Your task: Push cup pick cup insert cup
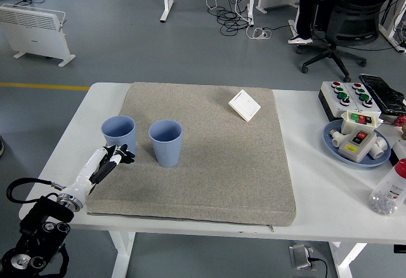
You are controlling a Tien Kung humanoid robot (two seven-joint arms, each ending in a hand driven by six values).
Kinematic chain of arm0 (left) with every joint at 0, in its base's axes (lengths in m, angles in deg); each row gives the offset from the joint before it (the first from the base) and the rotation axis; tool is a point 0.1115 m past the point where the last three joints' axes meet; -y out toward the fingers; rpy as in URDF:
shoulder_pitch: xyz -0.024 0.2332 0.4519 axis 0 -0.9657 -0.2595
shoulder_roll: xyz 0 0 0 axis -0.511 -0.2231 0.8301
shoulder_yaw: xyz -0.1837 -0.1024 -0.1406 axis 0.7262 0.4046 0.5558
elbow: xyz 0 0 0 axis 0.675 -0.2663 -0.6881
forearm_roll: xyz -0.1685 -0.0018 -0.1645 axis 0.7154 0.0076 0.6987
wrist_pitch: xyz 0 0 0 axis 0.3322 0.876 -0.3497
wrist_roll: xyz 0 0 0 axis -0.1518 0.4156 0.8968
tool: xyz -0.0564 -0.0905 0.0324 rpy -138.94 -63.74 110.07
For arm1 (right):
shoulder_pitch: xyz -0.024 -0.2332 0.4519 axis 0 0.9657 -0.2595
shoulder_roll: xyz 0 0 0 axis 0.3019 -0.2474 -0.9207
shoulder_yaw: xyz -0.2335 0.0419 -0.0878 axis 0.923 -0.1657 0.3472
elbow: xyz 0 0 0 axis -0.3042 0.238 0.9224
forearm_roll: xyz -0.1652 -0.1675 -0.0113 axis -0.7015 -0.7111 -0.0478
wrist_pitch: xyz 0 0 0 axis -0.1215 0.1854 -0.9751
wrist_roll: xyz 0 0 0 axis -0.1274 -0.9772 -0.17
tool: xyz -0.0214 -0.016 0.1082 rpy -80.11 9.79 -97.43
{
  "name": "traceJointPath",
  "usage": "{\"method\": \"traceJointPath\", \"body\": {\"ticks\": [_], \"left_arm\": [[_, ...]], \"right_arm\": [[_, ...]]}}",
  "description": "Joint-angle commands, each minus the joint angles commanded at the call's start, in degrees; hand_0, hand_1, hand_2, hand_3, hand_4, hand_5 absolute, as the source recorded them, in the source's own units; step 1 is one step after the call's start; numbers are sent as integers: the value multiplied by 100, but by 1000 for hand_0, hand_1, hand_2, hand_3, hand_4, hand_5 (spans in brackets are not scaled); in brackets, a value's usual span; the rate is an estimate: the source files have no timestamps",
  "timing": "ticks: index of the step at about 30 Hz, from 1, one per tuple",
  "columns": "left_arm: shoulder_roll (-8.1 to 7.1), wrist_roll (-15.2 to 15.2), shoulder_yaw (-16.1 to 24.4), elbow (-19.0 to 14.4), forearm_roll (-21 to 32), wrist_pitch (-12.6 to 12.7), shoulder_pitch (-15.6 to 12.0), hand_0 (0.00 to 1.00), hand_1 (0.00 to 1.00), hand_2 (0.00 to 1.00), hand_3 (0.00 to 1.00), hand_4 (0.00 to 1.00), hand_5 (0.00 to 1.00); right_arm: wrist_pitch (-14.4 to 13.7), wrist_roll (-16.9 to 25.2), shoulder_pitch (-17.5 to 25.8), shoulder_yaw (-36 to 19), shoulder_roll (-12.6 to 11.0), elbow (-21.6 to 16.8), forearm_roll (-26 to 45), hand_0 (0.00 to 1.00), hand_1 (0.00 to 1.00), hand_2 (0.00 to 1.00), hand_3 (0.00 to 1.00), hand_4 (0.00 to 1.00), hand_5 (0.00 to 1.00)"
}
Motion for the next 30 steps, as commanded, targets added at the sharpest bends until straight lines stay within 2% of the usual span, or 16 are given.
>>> {"method": "traceJointPath", "body": {"ticks": [8, 16, 30], "left_arm": [[2, -45, -70, 199, 10, -3, 141, 700, 583, 533, 509, 582, 998], [-24, -174, -162, 440, -416, 76, 343, 701, 582, 534, 508, 583, 998], [-16, -309, -118, 844, -642, 161, 591, 728, 585, 532, 508, 583, 998]], "right_arm": [[0, -1, -8, 22, 8, 0, -9, 771, 693, 738, 573, 127, 495], [3, 2, -16, 45, 12, 0, -16, 771, 692, 738, 573, 127, 497], [3, 6, -23, 63, 21, 0, -16, 770, 692, 738, 573, 128, 497]]}}
